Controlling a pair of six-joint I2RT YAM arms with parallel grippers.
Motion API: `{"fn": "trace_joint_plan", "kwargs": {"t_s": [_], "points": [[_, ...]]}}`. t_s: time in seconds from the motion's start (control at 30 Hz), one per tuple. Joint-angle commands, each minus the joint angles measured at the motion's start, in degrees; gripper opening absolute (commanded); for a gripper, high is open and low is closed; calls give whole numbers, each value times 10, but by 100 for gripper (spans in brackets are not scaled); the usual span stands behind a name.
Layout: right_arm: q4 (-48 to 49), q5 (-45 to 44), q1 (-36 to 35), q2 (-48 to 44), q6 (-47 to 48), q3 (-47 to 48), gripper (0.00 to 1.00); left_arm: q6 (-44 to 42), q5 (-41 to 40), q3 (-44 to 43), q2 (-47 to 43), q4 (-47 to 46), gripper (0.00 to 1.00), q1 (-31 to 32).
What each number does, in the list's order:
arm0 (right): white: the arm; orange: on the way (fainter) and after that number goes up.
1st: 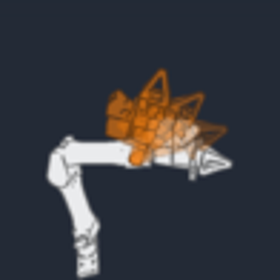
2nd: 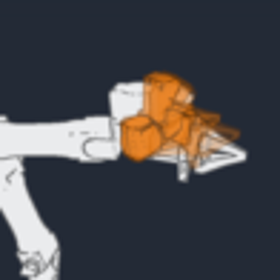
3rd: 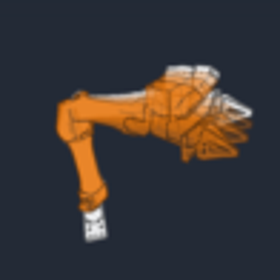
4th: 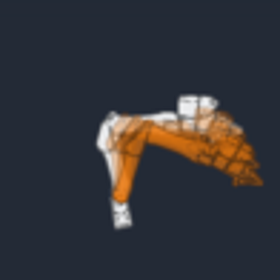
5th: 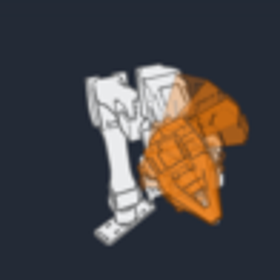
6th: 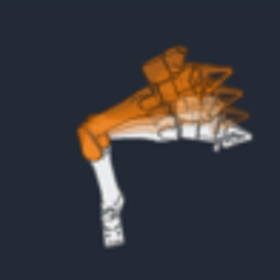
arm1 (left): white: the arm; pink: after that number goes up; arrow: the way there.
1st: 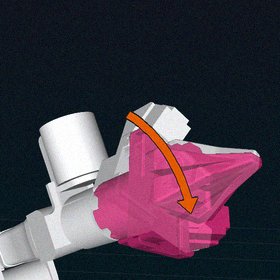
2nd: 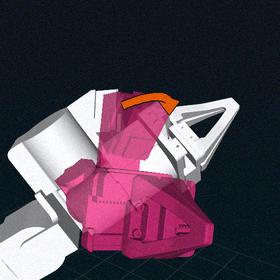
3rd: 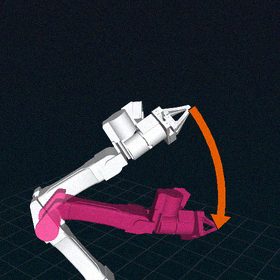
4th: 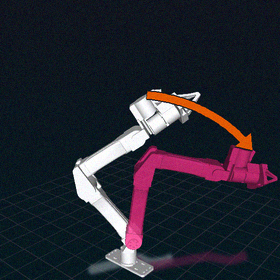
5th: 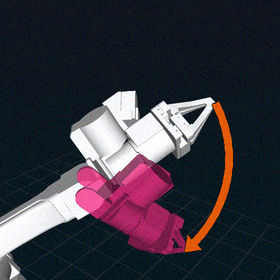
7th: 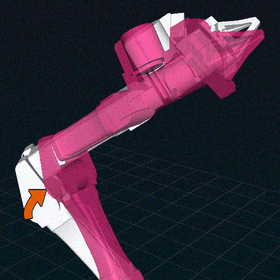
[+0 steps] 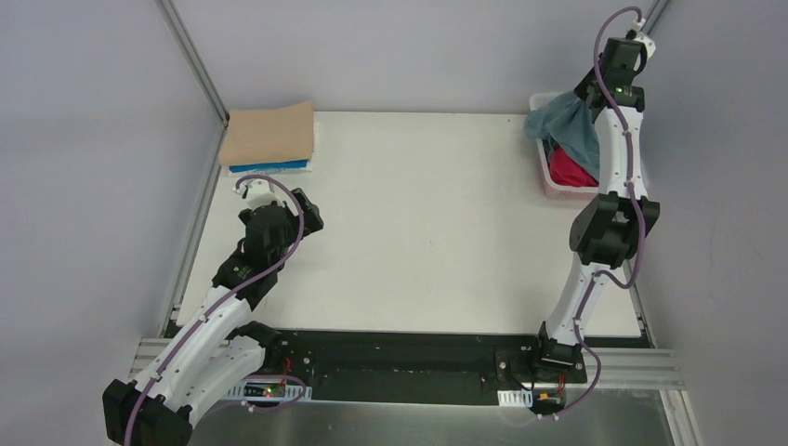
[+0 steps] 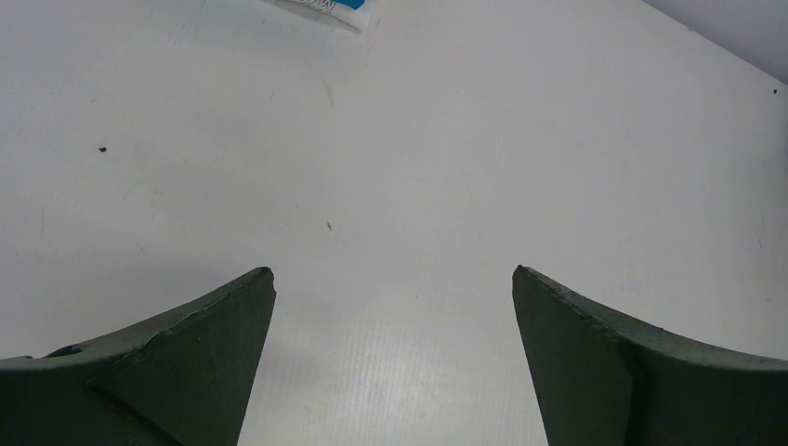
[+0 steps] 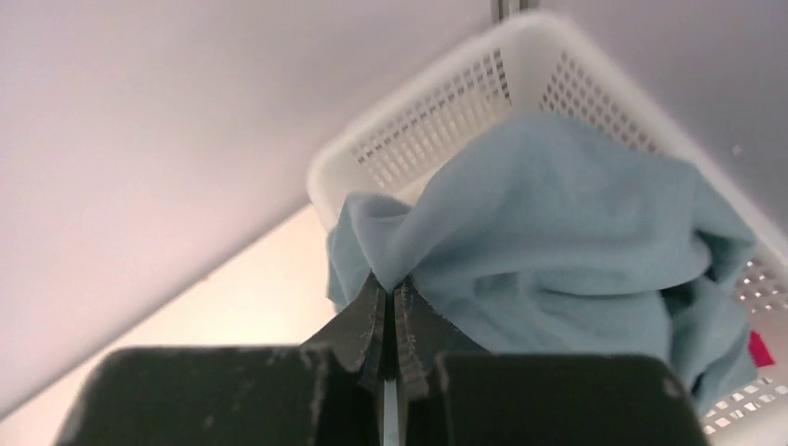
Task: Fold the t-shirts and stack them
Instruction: Grab crumpled tshirt from bin with the right arm, then move the tshirt to the center of the board
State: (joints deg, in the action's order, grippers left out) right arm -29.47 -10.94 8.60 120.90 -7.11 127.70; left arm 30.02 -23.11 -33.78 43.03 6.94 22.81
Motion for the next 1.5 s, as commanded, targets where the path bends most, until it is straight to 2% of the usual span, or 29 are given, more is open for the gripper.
{"fn": "trace_joint_plan", "kwargs": {"t_s": [0.0,0.4,0.53,0.63,0.87,1.2,1.47], "points": [[84,-15,-1,-85,-13,29,0,-4,-10,-11,-7,-3,99,-2],[232,67,-3,-167,-86,77,0,-1,-4,-11,-15,-4,99,-2],[203,147,-8,-164,-124,138,0,-1,-1,-14,-19,-5,99,-2],[207,200,-21,-179,-146,134,0,-1,5,-12,-25,-4,99,-2],[238,285,-81,-212,-169,120,0,2,11,-6,-41,-4,99,-2],[260,405,-179,-196,-259,119,0,10,18,-4,-59,4,99,-2],[255,470,-272,-206,-283,68,0,23,11,-1,-102,31,99,-2]]}}
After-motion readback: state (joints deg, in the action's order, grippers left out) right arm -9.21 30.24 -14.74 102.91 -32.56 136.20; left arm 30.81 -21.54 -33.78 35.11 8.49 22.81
